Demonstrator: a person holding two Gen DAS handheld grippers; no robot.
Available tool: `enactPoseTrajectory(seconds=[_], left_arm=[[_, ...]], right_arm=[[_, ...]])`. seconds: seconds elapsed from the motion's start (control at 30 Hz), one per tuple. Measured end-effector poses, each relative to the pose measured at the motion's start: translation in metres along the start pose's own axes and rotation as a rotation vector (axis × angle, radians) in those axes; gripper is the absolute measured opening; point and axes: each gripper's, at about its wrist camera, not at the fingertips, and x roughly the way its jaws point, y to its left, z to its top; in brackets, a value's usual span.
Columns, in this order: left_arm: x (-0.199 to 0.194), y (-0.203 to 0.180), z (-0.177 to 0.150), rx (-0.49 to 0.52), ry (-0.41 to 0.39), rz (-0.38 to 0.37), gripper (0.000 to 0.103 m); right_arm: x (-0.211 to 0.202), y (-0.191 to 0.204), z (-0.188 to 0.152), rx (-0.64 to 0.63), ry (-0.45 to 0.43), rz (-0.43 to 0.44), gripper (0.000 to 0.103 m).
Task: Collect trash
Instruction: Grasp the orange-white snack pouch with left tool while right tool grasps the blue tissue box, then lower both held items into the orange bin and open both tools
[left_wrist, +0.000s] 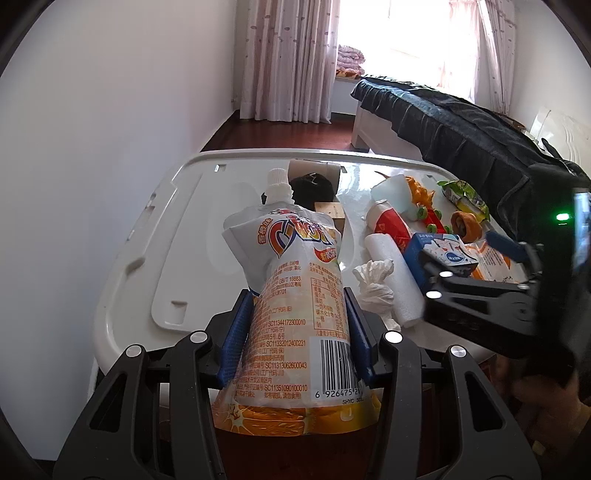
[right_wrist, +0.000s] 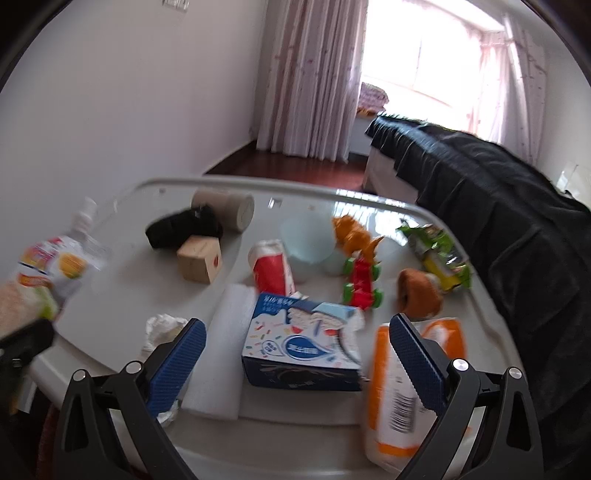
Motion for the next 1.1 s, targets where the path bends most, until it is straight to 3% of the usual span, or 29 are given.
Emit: enactPoseTrajectory(seconds=[0.27,0.33,0.4,0.67,0.9,1.0,1.1], left_arm=[[0.005,0.003,0.0,-0.018,0.014,-0.014,0.048],[0.006,0.001,0.001,-0.014,0.014,-0.02,0.048],[0.007,-0.001,0.001,-0.011,0.017,-0.026,0.048],[0.008,-0.001,-0.001,-0.011,0.022,-0.028,0.048],[-0.01,-0.007,0.002,-0.011,0.029,-0.073,0.048],[-0.034,-0.013,-0.01,0.015,0.047,-0.098,0.048],[-0.052,-0.013,-0.035,0.04,0.103,-0.116,0.048]], right_arm=[[0.025,-0.002,-0.002,0.004,0.033,-0.003,0.097],[0.031,-0.009,-0.003,0.04,0.058,0.021,0.092],[0.034,-0.014,-0.005,0.063,0.072,0.036,0.073],[0.027,-0.016,-0.004,0.063,0.048,0.049,0.069],[-0.044,-0.017,0.017,0.071,-0.048,0.097,0.069],[-0.084,-0.015,0.01,0.057,-0.032,0.135,0.069],[-0.113,-0.013,-0.016,0.044,0.037,0.162,0.07]])
